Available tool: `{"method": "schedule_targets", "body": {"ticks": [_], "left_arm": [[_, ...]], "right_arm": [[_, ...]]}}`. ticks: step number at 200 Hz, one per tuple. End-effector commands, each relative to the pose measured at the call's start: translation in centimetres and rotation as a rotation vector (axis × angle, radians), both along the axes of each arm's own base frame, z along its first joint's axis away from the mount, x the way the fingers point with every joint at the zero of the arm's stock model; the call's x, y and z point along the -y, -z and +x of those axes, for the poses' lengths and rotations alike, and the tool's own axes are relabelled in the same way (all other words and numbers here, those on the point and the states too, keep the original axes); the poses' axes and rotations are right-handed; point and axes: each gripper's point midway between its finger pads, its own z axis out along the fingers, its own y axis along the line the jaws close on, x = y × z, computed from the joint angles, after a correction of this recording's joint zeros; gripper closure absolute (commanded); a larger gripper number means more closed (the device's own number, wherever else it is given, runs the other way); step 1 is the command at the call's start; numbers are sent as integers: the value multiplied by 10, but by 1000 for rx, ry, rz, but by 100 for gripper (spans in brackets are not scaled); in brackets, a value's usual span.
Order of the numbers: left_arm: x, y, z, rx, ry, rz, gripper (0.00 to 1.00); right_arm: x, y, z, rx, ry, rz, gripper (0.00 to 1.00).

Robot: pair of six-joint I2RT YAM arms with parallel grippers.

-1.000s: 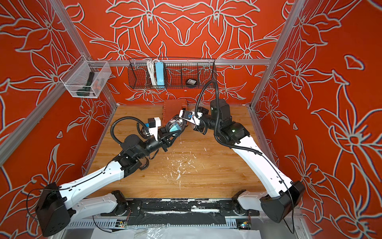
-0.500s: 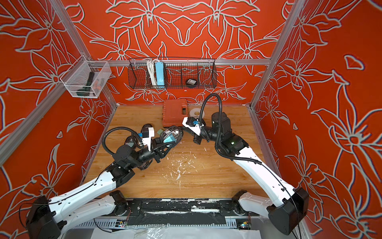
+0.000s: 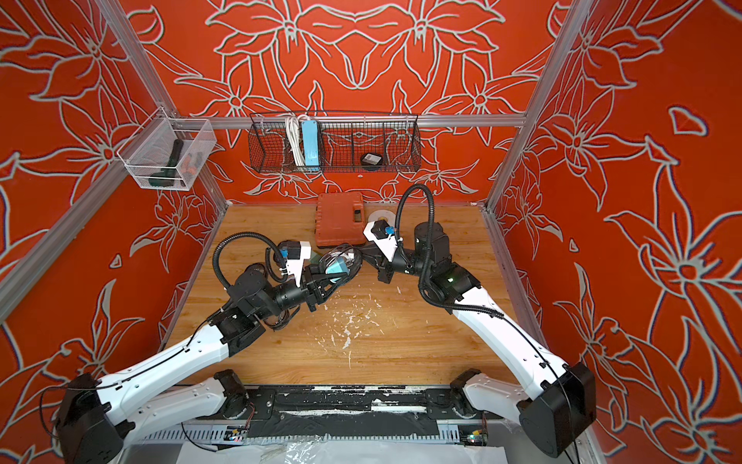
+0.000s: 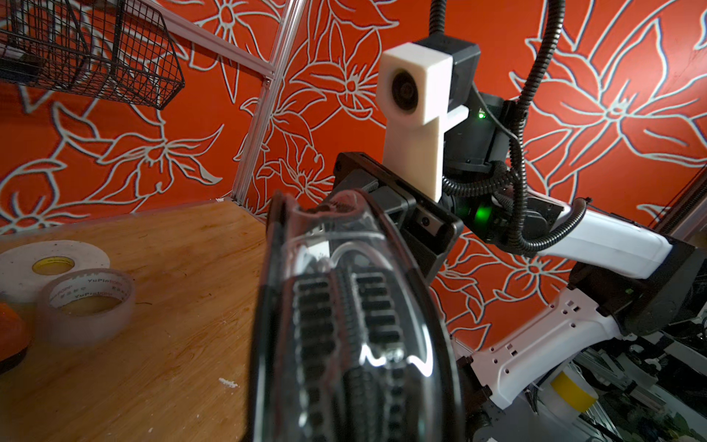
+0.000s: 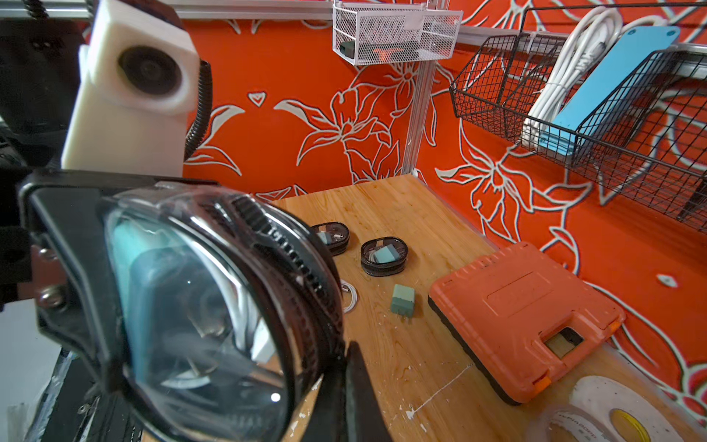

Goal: Pack away charging kits
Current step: Zip the zipper on the storage bag.

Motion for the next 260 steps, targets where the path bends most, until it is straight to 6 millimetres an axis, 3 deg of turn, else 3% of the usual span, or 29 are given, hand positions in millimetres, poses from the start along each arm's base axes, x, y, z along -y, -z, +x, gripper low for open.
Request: {"method": "schedule_targets", "body": {"ticks": [1, 58, 99, 134, 173, 216, 260], "left_arm": [[5, -19, -11, 40, 64, -18, 100], [6, -17, -11, 47, 64, -4, 100], [4, -25, -14, 88, 67, -42, 100], [-6, -38, -10, 131, -1, -96, 68], [-22, -55, -25, 226, -13, -180, 32], [-36, -65, -29, 291, -62, -254, 14], [-40, -70, -31, 305, -59, -318, 11]], "right_arm": [[1, -6, -7, -30, 4, 18, 100], [23, -10, 21, -3, 233, 57, 100], [-1, -29, 8, -147, 80, 29, 100], [-9, -41, 7, -142, 115, 86, 100], [-14, -52, -9, -167, 106, 143, 100], [-15, -68, -28, -197, 132, 252, 100], [-18, -82, -38, -289, 167, 409, 100]]}}
